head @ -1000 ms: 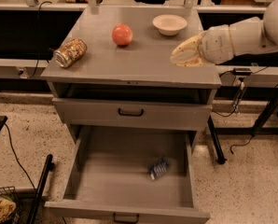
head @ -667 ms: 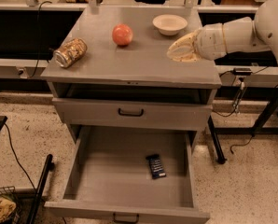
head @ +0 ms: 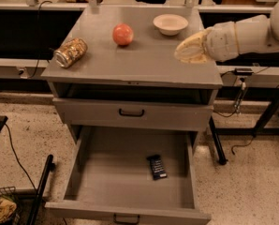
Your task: Pick rxbar blueberry from middle drawer and place on counter
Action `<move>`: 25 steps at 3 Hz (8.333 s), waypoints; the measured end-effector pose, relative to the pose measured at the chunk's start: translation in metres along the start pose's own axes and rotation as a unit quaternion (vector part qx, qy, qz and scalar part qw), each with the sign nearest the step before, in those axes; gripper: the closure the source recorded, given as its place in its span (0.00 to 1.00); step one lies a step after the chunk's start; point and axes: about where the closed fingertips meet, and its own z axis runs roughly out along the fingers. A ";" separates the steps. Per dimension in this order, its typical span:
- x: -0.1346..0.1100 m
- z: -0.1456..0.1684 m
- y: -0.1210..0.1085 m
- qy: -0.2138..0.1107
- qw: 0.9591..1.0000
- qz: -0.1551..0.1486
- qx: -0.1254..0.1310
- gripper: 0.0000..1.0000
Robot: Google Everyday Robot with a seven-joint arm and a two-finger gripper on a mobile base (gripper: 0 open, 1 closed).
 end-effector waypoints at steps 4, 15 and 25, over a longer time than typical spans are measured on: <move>-0.096 0.036 0.093 -0.048 0.977 -0.112 -0.172 0.00; -0.037 0.237 0.468 -0.099 0.776 -0.287 -0.553 0.00; -0.108 0.136 0.286 -0.040 0.865 -0.439 -0.241 1.00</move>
Offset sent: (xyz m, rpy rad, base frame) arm -0.1578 -0.0093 -0.1660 -0.4720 0.0248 0.3272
